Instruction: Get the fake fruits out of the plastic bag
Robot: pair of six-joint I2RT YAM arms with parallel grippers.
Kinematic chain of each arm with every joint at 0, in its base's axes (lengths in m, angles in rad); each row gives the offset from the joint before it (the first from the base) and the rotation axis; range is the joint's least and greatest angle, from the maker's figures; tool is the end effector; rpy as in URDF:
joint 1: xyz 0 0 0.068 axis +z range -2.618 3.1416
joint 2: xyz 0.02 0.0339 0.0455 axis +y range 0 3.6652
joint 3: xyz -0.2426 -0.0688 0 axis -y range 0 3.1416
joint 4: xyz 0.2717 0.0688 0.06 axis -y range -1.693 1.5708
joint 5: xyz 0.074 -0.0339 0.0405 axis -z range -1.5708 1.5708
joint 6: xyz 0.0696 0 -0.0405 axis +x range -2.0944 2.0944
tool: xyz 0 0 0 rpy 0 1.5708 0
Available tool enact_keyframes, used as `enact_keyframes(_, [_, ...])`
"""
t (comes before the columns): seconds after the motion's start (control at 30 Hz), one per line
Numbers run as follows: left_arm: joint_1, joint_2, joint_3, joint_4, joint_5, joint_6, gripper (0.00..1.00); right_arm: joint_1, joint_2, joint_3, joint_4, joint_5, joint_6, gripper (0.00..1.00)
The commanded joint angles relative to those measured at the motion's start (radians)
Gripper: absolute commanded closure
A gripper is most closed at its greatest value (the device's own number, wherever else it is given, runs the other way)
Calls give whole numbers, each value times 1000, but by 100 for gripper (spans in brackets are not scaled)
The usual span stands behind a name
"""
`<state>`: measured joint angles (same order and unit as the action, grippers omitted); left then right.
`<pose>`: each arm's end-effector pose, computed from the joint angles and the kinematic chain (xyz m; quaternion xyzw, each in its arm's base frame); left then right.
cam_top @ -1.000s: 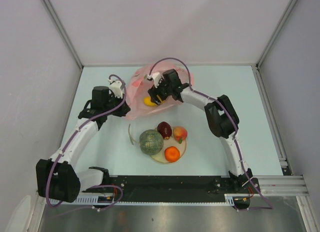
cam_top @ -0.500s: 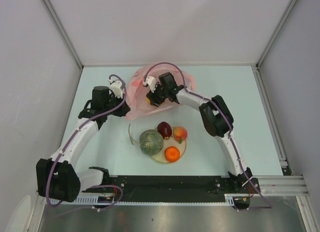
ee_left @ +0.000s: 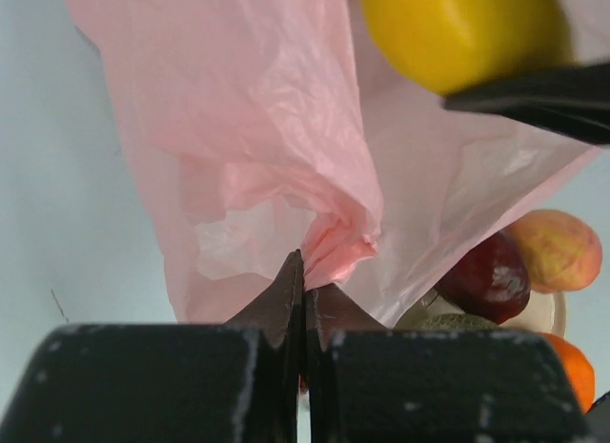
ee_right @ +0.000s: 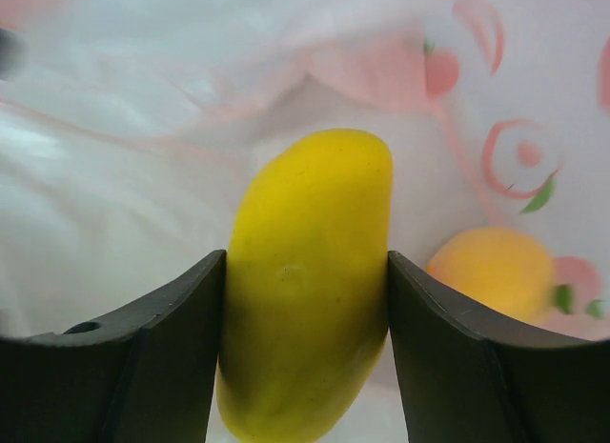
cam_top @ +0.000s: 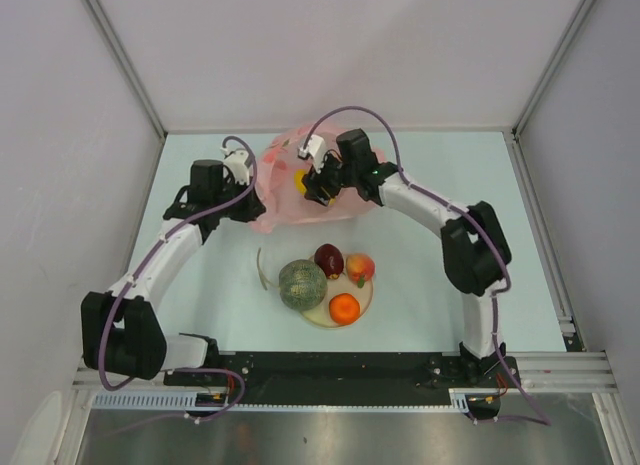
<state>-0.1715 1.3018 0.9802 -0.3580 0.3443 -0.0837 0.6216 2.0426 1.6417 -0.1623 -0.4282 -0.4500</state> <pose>0.3318 -0.0813 0.2307 0.1128 0.8849 -0.2074 0.4015 0.4059 0.3263 0.2055 -0.5251 0.6835 0.2258 0.4541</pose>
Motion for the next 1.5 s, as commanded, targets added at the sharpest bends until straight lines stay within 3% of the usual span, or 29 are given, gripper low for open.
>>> enact_keyframes(0.0, [7, 27, 77, 60, 32, -45, 100, 33, -180, -52, -9, -78, -13, 78])
enact_keyframes(0.13, [7, 42, 117, 65, 30, -48, 100, 49, -280, -128, -39, -107, 2, 80])
enact_keyframes(0.3, [-3, 37, 137, 65, 36, -57, 100, 105, -393, -192, -130, -141, -13, 100])
enact_keyframes(0.53, [-17, -7, 143, 53, 56, -97, 100, 250, -542, -309, -377, -116, -208, 100])
enact_keyframes(0.63, [-19, -36, 147, 27, 55, -91, 100, 303, -587, -351, -434, -90, -173, 100])
enact_keyframes(0.77, [-17, -85, 137, -42, 19, 17, 100, 334, -685, -448, -404, -89, -101, 100])
enact_keyframes(0.93, [-14, -101, 175, -127, -71, 168, 100, 342, -775, -531, -465, -182, -262, 100])
enact_keyframes(1.03, [-14, -126, 193, -148, -45, 153, 100, 357, -788, -568, -419, -166, -240, 100])
enact_keyframes(1.13, [-16, -179, 152, -98, 2, 101, 99, 414, -797, -592, -411, -114, -334, 100])
enact_keyframes(1.33, [-16, -252, 39, 2, 39, 12, 99, 607, -817, -660, -467, 31, -479, 100])
enact_keyframes(1.47, [-16, -300, 11, -25, 50, 28, 99, 690, -820, -709, -387, 42, -489, 100])
